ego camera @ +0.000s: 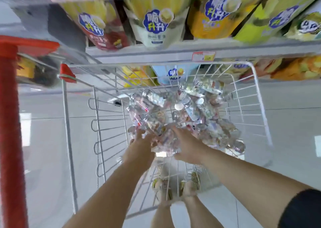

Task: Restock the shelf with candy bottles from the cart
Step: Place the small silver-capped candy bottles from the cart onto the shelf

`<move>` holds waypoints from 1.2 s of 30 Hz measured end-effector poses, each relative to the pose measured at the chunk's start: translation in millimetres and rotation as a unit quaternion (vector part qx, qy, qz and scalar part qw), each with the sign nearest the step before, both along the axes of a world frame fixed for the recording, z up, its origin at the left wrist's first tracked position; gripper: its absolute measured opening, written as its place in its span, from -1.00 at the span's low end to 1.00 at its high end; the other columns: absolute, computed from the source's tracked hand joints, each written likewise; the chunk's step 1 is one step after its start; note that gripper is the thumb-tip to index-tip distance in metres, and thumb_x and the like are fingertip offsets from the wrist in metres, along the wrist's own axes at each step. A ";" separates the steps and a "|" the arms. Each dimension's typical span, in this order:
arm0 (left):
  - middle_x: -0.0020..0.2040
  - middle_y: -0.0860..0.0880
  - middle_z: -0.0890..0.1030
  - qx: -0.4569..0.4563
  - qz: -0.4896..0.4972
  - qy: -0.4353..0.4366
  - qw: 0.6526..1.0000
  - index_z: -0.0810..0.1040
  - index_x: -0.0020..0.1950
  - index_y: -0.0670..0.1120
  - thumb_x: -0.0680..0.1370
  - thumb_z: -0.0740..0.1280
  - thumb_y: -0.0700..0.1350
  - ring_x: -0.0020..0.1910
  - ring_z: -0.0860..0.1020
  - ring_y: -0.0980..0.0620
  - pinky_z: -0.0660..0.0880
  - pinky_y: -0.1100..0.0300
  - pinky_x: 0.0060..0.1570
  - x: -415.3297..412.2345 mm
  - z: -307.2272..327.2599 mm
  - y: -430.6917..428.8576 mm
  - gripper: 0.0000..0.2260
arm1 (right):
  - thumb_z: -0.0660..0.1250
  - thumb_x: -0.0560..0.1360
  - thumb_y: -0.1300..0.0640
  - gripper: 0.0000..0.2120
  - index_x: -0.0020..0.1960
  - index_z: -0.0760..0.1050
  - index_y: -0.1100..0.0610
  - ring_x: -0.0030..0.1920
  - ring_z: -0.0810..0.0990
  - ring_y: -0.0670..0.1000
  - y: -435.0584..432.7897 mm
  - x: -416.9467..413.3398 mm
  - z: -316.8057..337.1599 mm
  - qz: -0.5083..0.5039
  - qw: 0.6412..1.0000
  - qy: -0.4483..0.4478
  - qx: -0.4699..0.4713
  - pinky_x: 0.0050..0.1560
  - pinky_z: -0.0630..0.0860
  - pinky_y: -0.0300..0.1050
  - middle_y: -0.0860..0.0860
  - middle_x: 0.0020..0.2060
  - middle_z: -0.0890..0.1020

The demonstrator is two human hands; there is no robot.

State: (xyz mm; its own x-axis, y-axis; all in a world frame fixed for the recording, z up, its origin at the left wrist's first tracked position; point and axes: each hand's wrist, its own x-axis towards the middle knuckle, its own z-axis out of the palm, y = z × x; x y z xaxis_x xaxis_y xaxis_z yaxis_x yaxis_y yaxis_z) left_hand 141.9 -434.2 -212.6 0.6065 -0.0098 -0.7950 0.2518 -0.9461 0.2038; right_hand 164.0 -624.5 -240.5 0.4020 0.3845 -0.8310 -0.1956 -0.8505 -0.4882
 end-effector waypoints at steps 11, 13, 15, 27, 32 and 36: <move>0.48 -0.02 0.08 0.013 -0.040 -0.049 0.998 0.28 0.39 0.15 0.53 0.42 -0.06 0.12 0.58 -0.09 0.61 -0.02 -0.01 1.8 -5.6 4.2 -0.50 | 0.60 0.27 0.31 0.23 0.56 -0.22 -0.13 0.12 0.61 0.19 41.2 0.2 -27.7 0.011 0.995 -0.045 -0.086 -0.29 0.55 -0.13 0.07 0.50 -0.26; 0.44 0.01 0.10 0.004 -0.041 -0.064 0.997 0.27 0.39 0.15 0.53 0.41 -0.06 0.13 0.57 -0.06 0.61 0.03 -0.04 0.7 -4.8 5.8 -0.50 | 0.58 0.27 0.28 0.08 0.54 -0.05 0.00 -0.08 0.60 0.16 39.2 2.5 -28.0 0.027 0.993 -0.045 -0.102 -0.38 0.51 -0.13 0.16 0.48 -0.13; 0.41 0.04 0.11 -0.004 -0.044 -0.072 0.996 0.26 0.41 0.16 0.54 0.40 -0.08 0.11 0.57 -0.04 0.62 0.05 -0.08 -0.2 -4.4 7.1 -0.48 | 0.59 0.28 0.18 0.05 0.55 0.00 0.03 -0.19 0.58 0.12 32.6 2.0 -27.2 0.038 0.994 -0.030 -0.097 -0.43 0.41 -0.18 0.23 0.47 -0.04; 0.48 0.00 0.10 -0.010 -0.056 -0.053 0.997 0.16 0.52 0.11 0.55 0.38 -0.04 0.31 0.46 -0.06 0.58 -0.01 0.11 6.2 17.6 -0.9 -0.39 | 0.52 0.45 0.14 -0.48 0.30 0.37 0.20 -0.13 0.66 0.09 -17.5 34.0 26.9 -0.192 0.960 0.203 -0.016 -0.23 0.66 -0.04 0.12 0.03 0.61; 0.51 0.09 0.22 -0.129 -0.111 -0.088 0.981 0.09 0.55 0.17 0.52 0.40 0.11 0.34 0.45 -0.01 0.49 0.01 0.25 23.4 98.4 -22.3 -0.30 | 0.52 0.42 0.11 -0.68 0.09 0.51 0.18 -0.35 0.60 0.08 -41.7 53.9 121.3 -0.305 0.908 0.279 0.063 -0.31 0.57 -0.11 0.24 -0.16 0.55; 0.35 0.14 0.47 -0.204 -0.083 -0.124 0.968 0.26 0.47 0.18 0.47 0.43 0.21 0.24 0.51 0.06 0.48 0.09 0.20 28.3 184.1 -40.7 -0.37 | 0.51 0.32 0.05 -0.67 0.01 0.56 0.15 -0.32 0.59 0.08 -57.4 65.6 219.3 -0.324 0.893 0.282 0.137 -0.39 0.51 -0.19 0.15 -0.19 0.63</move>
